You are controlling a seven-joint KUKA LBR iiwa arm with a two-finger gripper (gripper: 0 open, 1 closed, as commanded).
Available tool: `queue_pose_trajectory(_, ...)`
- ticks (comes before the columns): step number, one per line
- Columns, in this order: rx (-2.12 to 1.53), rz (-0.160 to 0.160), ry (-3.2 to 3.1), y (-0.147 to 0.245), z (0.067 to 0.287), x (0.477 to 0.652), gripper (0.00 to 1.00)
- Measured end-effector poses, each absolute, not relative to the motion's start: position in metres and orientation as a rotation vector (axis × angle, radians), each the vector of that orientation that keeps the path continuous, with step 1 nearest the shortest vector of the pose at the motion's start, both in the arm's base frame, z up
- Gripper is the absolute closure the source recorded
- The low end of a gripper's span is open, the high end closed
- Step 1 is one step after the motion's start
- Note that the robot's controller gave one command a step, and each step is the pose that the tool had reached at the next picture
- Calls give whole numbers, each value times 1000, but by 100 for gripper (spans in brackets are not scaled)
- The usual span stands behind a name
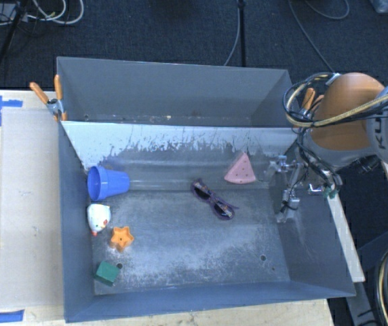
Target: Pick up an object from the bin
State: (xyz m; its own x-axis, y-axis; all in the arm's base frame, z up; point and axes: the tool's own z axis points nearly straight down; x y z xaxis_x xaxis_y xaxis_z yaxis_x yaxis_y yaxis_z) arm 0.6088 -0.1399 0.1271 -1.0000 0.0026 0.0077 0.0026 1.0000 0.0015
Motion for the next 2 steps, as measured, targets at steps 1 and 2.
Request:
queue_pose_trajectory(1,0,0,-3141,-140,132,611,0)
queue_pose_trajectory(2,107,2,-3138,-102,106,613,0)
